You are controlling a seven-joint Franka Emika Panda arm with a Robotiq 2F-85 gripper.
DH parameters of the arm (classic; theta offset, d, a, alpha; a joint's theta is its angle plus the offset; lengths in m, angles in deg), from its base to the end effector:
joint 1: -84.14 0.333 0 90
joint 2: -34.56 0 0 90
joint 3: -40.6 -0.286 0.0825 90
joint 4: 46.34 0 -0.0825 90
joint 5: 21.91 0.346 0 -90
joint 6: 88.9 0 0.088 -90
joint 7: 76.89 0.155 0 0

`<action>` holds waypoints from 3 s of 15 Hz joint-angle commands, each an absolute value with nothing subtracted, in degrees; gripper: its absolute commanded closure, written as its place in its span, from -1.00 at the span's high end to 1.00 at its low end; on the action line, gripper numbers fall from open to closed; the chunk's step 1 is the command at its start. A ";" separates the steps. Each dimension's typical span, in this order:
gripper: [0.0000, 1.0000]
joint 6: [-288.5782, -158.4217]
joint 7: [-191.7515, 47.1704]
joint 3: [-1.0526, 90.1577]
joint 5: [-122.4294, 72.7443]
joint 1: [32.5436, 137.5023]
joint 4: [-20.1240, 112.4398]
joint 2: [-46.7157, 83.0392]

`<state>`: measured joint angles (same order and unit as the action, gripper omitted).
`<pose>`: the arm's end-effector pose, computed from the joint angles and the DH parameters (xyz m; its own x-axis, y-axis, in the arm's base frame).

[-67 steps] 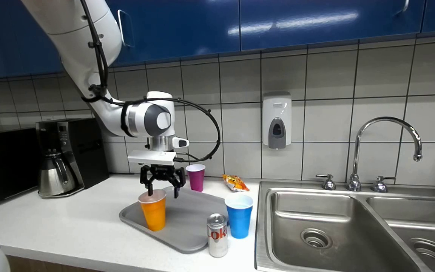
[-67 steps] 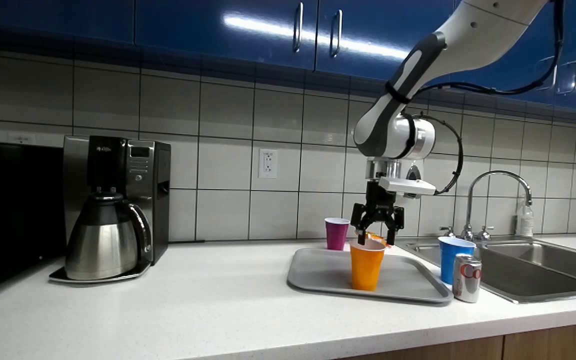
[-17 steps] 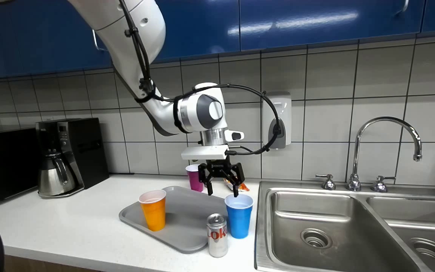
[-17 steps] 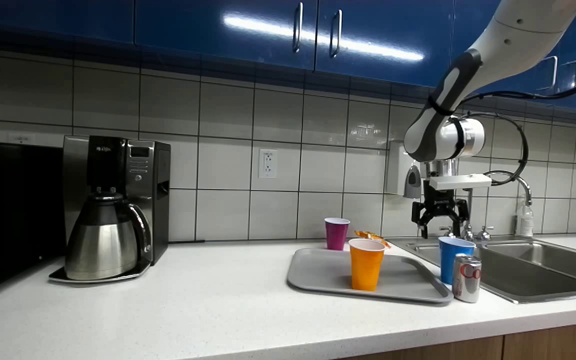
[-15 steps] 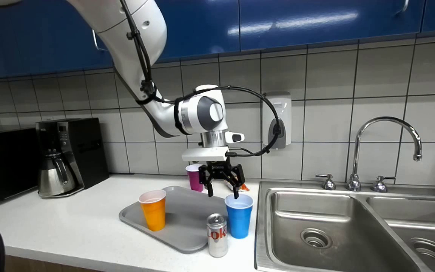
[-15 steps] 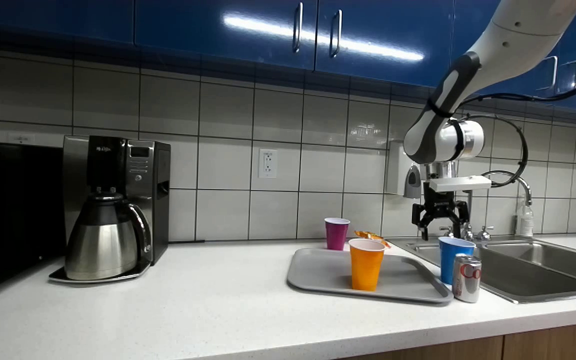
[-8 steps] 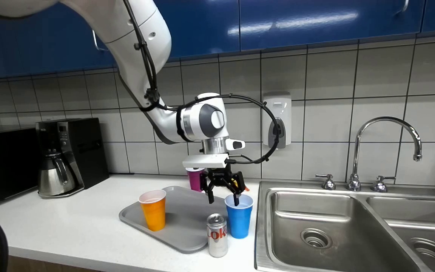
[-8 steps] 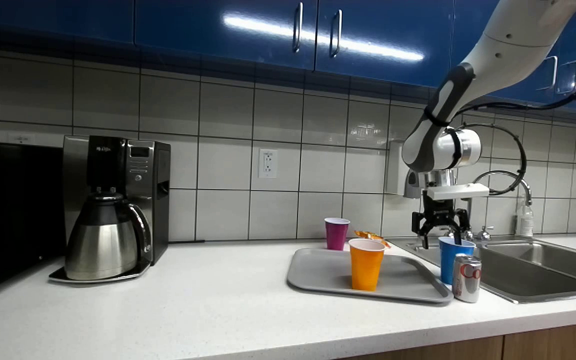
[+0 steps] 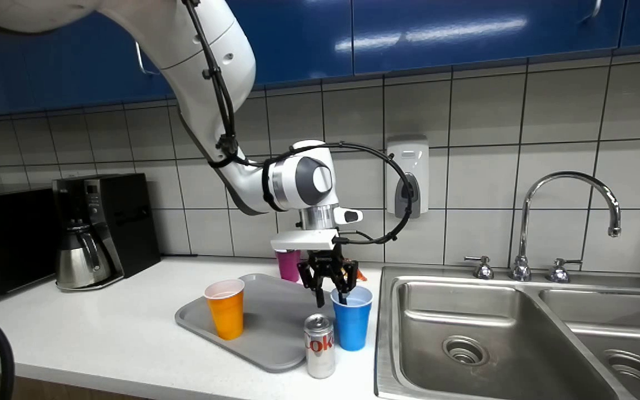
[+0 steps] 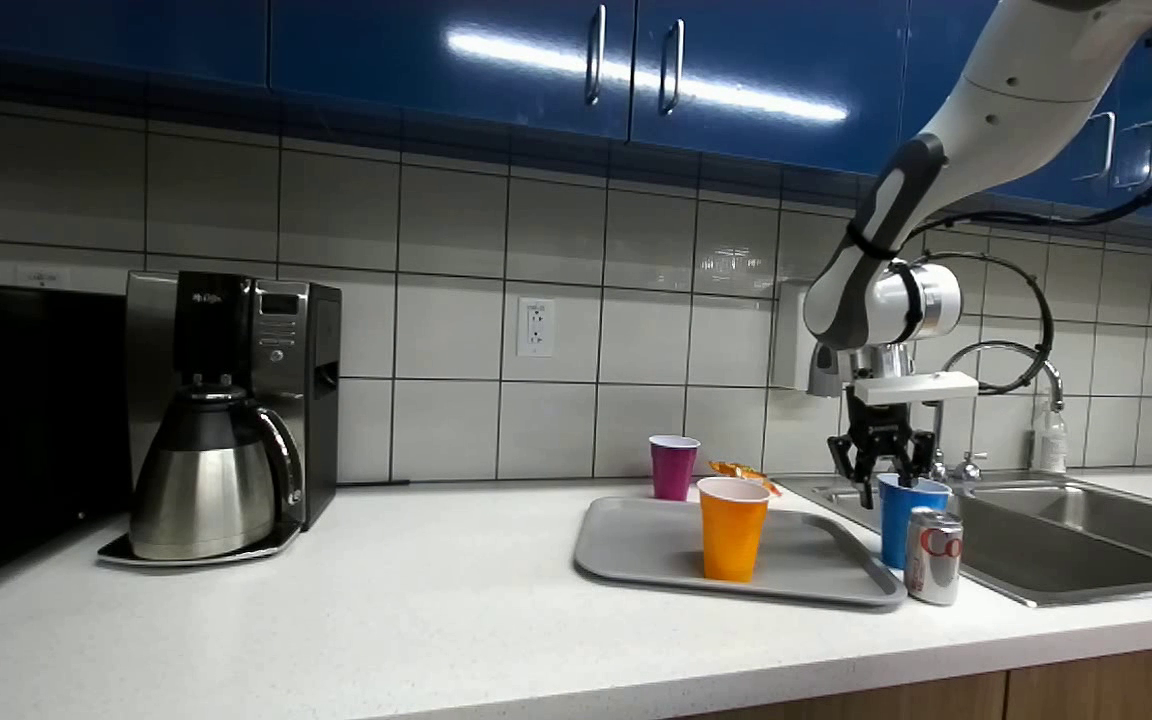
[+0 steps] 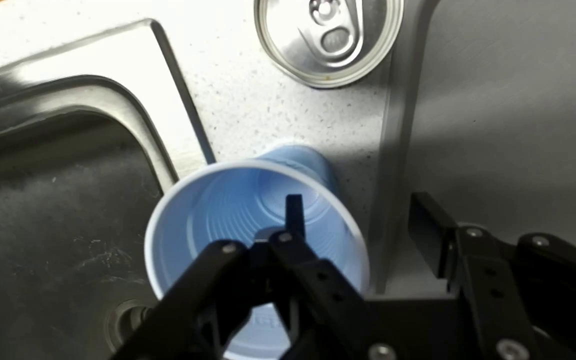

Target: Put the cups on the tray

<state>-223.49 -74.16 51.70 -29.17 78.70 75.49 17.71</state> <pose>0.5057 -0.1587 0.2201 0.9684 -0.2399 -0.0680 -0.2285 -0.9630 0.1426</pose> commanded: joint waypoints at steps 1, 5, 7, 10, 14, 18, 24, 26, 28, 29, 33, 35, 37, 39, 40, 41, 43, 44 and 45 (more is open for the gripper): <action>-0.47 -223.14 -72.02 52.08 -31.49 78.32 73.88 17.06; -1.00 -223.19 -71.64 52.41 -32.23 78.38 73.86 17.14; -1.00 -223.19 -71.40 52.48 -32.60 78.42 73.89 17.14; -0.98 -223.13 -70.70 52.60 -33.57 78.67 74.01 17.50; -0.98 -222.08 -70.36 52.40 -34.42 78.89 73.72 18.46; -0.98 -221.26 -70.70 51.66 -33.90 79.47 72.77 19.33; -0.98 -220.98 -70.65 50.14 -33.69 81.21 71.84 19.81; -0.98 -220.94 -70.88 49.45 -33.48 81.86 71.89 20.13; -0.98 -220.95 -71.05 48.74 -33.33 82.43 71.95 20.41; -0.98 -220.93 -71.11 48.39 -33.28 82.73 71.98 20.52; -0.98 -220.51 -71.13 47.27 -32.97 83.49 71.59 20.26; -0.98 -220.25 -71.06 46.91 -33.08 83.79 71.43 19.96; -0.98 -219.89 -70.88 46.75 -33.35 84.20 71.24 19.63; -0.98 -219.65 -70.58 46.61 -33.92 84.50 71.08 19.30; -0.98 -219.54 -70.34 46.64 -34.22 84.63 71.06 19.09; -0.98 -219.37 -70.23 46.68 -34.36 84.74 71.06 18.95; -0.98 -218.83 -70.22 46.72 -34.43 84.88 70.95 18.55; -0.98 -218.50 -70.24 46.74 -34.58 84.94 70.92 18.38; -0.98 -218.34 -70.23 46.76 -34.71 84.99 70.91 18.20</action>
